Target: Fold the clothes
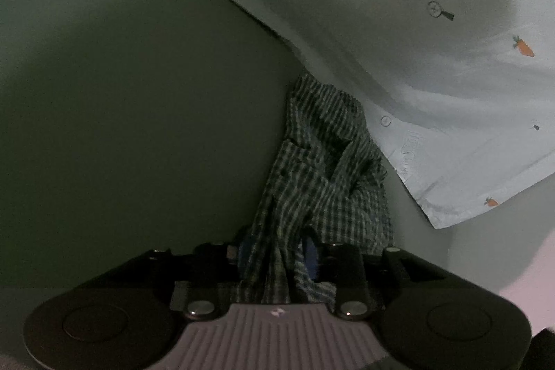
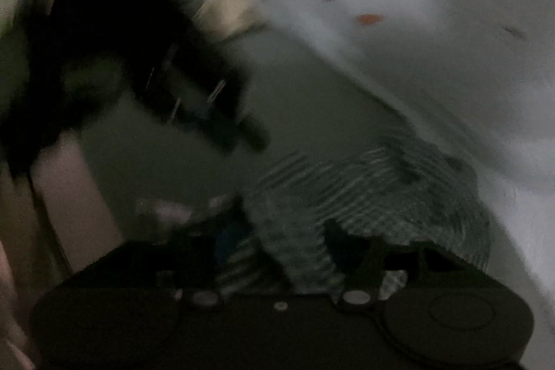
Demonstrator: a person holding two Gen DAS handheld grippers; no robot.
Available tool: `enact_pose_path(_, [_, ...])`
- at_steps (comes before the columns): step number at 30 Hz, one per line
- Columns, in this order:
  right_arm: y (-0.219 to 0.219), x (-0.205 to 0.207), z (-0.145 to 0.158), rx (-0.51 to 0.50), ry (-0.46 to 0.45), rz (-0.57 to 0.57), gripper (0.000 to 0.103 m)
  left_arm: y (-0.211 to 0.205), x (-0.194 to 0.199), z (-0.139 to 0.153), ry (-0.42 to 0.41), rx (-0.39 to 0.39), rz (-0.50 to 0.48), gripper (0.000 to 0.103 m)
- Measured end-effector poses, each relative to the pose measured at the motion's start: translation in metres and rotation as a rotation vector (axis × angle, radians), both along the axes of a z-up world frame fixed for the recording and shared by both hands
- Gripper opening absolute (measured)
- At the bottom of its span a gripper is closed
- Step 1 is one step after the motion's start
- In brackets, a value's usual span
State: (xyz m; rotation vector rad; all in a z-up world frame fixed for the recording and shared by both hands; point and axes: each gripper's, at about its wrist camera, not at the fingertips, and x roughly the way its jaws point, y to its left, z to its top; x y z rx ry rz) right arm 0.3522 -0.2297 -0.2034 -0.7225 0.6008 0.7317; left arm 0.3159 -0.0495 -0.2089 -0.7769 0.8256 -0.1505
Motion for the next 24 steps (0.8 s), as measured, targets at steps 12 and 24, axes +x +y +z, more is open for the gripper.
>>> enact_pose_path(12, [-0.060, 0.091, 0.012, 0.184, 0.061, -0.438, 0.023, -0.034, 0.005, 0.005, -0.004, 0.145, -0.125, 0.051])
enact_pose_path(24, [-0.210, 0.016, 0.006, 0.547, 0.268, -0.866, 0.075, -0.024, -0.013, -0.008, 0.123, 0.062, -0.167, 0.078])
